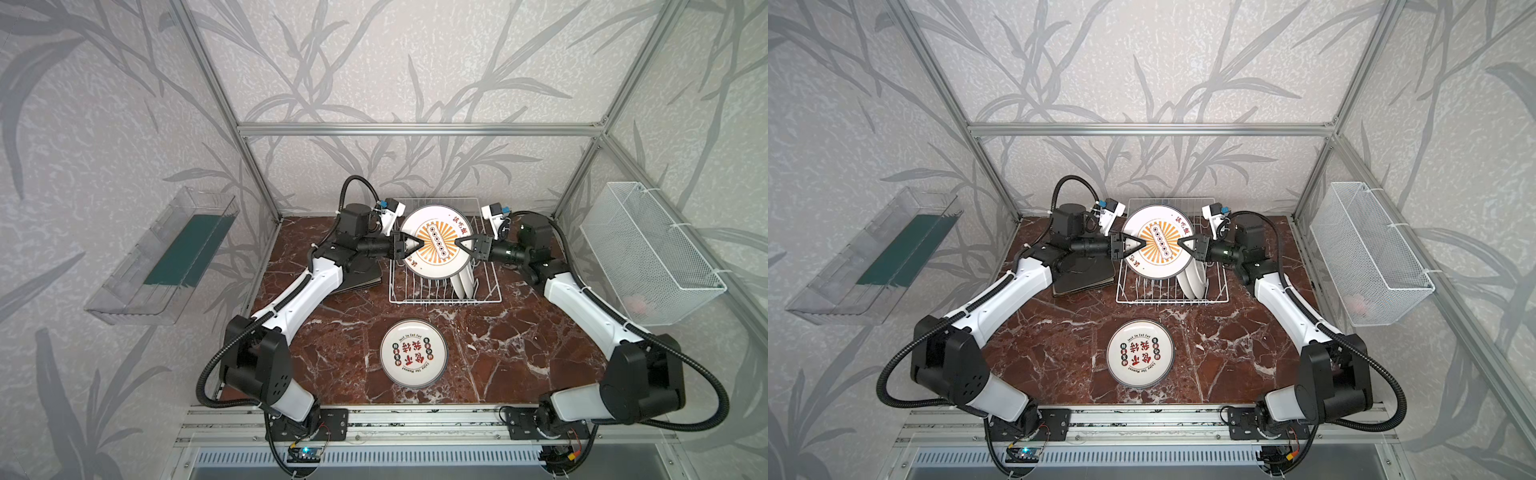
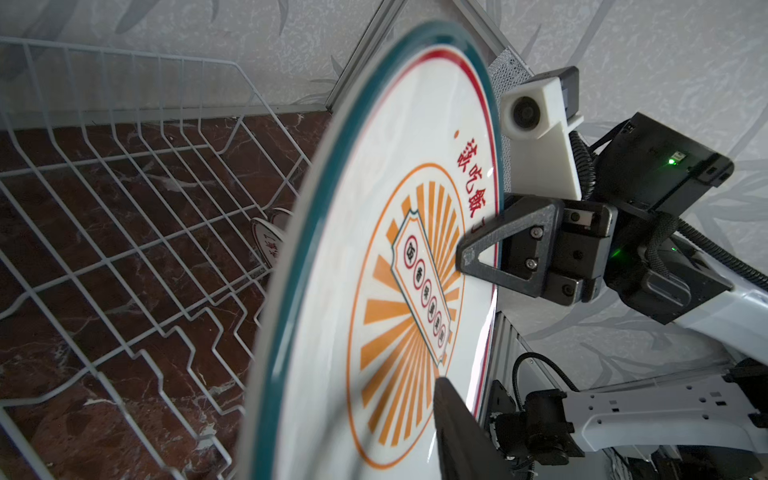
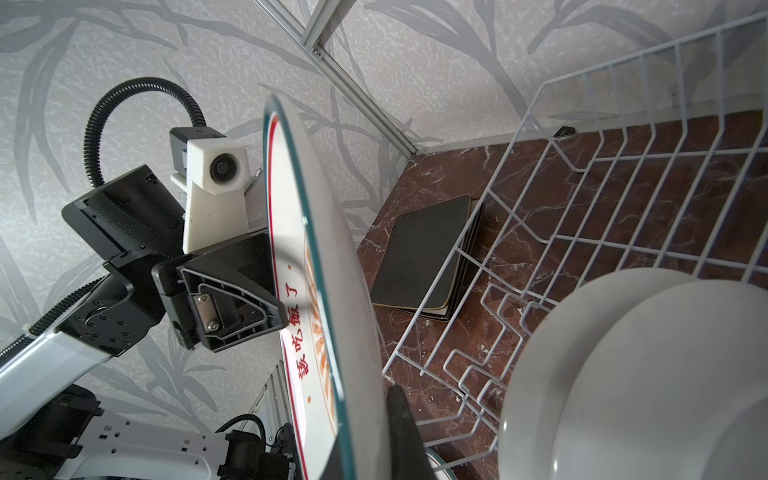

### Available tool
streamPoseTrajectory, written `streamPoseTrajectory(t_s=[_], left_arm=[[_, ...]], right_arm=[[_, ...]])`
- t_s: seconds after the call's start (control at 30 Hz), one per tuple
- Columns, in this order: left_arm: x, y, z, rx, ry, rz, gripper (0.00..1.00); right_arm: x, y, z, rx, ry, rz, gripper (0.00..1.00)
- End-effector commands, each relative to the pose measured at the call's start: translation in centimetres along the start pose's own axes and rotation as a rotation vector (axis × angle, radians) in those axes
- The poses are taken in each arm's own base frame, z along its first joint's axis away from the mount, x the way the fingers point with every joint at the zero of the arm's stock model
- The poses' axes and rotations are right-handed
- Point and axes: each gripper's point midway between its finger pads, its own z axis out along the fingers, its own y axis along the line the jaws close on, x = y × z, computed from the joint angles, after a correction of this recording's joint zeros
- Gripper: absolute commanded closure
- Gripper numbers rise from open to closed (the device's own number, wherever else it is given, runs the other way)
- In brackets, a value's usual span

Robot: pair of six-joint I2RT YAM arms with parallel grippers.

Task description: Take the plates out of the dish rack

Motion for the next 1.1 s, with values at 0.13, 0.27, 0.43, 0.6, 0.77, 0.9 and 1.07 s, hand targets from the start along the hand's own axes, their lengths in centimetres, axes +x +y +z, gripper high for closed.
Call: streamPoseTrajectory(t_s=[0.13, 0.27, 0.43, 0.6, 0.77, 0.9, 1.07], left_arm=[[0.3, -2.1, -0.5, 0.068, 0.044, 0.032, 0.78], [0.5, -2.0, -0.6, 0.061, 0.043, 0.03, 0.91], [0.5, -1.8, -0.7, 0.046, 0.036, 0.026, 1.0], [0.1, -1.4, -1.0, 0.001, 0.015, 0.025, 1.0], [-0.2, -1.3, -1.5, -0.019, -0.001, 0.015, 1.0], [-0.3, -1.2, -1.8, -0.026, -0.009, 0.002, 1.0], [-0.2, -1.2, -2.3, -0.031, -0.011, -0.01, 1.0]], right_arm=[[-0.4, 0.9, 0.3, -0.046, -0.013, -0.027, 1.0], [-0.2, 0.7, 0.4, -0.044, -0.007, -0.021, 1.0], [0.2, 0.2, 0.5, -0.034, 0.004, -0.002, 1.0], [0.4, 0.0, 0.6, -0.024, 0.017, 0.008, 0.82], [0.5, -0.5, 0.5, 0.011, 0.03, 0.03, 0.61], [0.4, -0.5, 0.4, 0.021, 0.025, 0.028, 0.56], [0.2, -0.5, -0.2, 0.066, 0.023, -0.008, 0.36]])
